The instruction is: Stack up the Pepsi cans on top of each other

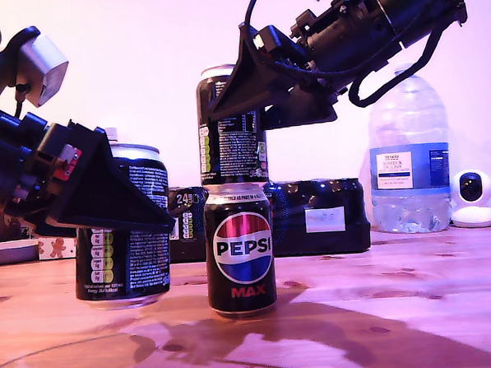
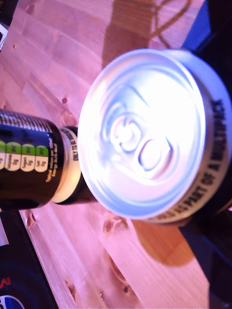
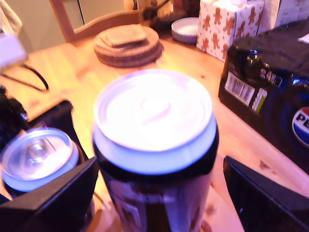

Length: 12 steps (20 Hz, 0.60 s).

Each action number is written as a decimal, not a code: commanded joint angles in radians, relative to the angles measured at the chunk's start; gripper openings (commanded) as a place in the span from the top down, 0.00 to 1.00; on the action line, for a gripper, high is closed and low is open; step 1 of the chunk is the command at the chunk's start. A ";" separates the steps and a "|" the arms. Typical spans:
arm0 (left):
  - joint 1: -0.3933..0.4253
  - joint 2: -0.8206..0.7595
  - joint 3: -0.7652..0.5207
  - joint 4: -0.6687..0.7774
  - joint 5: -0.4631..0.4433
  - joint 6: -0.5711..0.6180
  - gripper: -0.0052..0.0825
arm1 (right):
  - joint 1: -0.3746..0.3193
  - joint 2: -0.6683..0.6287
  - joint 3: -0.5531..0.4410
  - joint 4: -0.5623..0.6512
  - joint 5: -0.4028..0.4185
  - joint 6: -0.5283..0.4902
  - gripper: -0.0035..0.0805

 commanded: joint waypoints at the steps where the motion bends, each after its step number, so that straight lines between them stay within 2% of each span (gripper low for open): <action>1: 0.000 -0.034 0.004 0.031 0.012 -0.003 0.54 | 0.010 -0.039 -0.008 0.007 -0.004 0.003 0.07; 12: 0.000 -0.034 0.004 0.035 0.012 -0.003 0.54 | 0.010 -0.160 0.008 0.003 -0.004 0.016 0.07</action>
